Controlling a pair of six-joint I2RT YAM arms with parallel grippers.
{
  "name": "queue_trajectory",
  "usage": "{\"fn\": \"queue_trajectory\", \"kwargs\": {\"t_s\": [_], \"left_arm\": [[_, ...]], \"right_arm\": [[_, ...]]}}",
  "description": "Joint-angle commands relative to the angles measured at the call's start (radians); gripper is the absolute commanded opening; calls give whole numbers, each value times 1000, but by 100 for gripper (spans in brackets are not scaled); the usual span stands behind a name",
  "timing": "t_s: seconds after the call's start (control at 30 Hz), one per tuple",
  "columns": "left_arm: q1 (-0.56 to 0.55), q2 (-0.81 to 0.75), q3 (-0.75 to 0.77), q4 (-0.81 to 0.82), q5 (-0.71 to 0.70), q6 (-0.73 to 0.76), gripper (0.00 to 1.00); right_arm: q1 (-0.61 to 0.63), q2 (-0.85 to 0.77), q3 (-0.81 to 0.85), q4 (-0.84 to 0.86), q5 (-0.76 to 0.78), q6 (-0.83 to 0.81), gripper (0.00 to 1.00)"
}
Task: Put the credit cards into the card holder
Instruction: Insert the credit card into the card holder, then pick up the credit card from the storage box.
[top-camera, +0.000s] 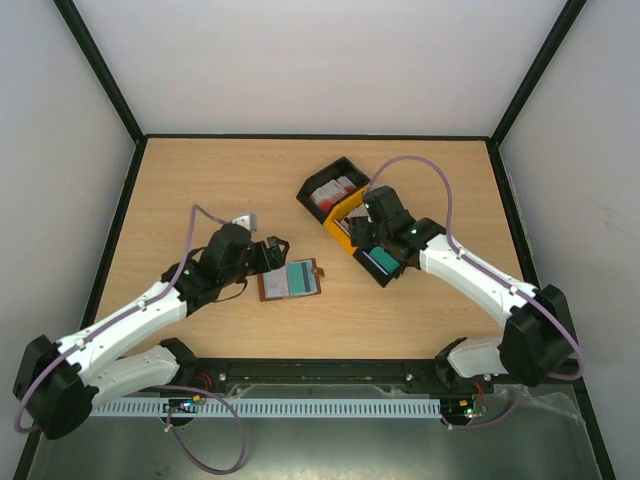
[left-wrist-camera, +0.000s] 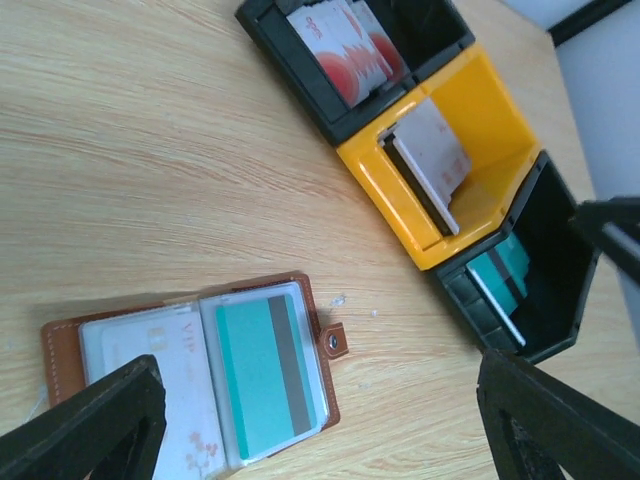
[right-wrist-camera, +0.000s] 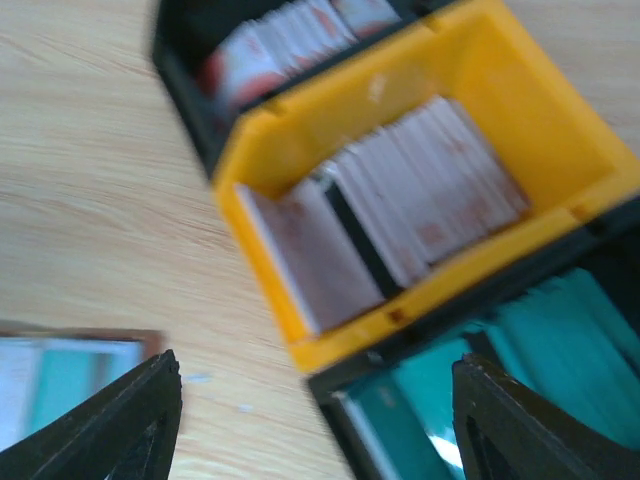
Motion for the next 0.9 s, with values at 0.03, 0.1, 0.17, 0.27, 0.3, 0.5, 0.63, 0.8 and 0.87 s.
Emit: {"fn": "queue_trajectory", "kwargs": {"t_s": [0.03,0.1,0.17,0.27,0.3,0.5,0.63,0.8,0.87], "left_arm": [[47,-103,-87,-7,81,-43,87],[52,-122,-132,43,149,-68,87],[55,-130,-178,94,204,-84,87],[58,-123,-200,109,225,-88,87],[57,-121,-201,108,227,-86,87],[61,-114,-208,117,223,-77,87],[62,-107,-216,124,222,-78,87],[62,-98,-228,128,221,-82,87],[64,-94,-229,128,222,-83,87]], "right_arm": [[-61,96,13,-156,82,-41,72],[-63,127,12,-164,79,-39,72],[-63,152,10,-169,69,-31,72],[-63,176,-2,-164,35,-25,72],[-63,185,-6,-161,26,-23,72],[-63,262,-13,-152,-14,-23,71],[-63,298,-30,-134,-41,-17,69],[-63,298,-53,-116,-103,-14,64],[-63,288,-61,-117,-135,-13,61]]}}
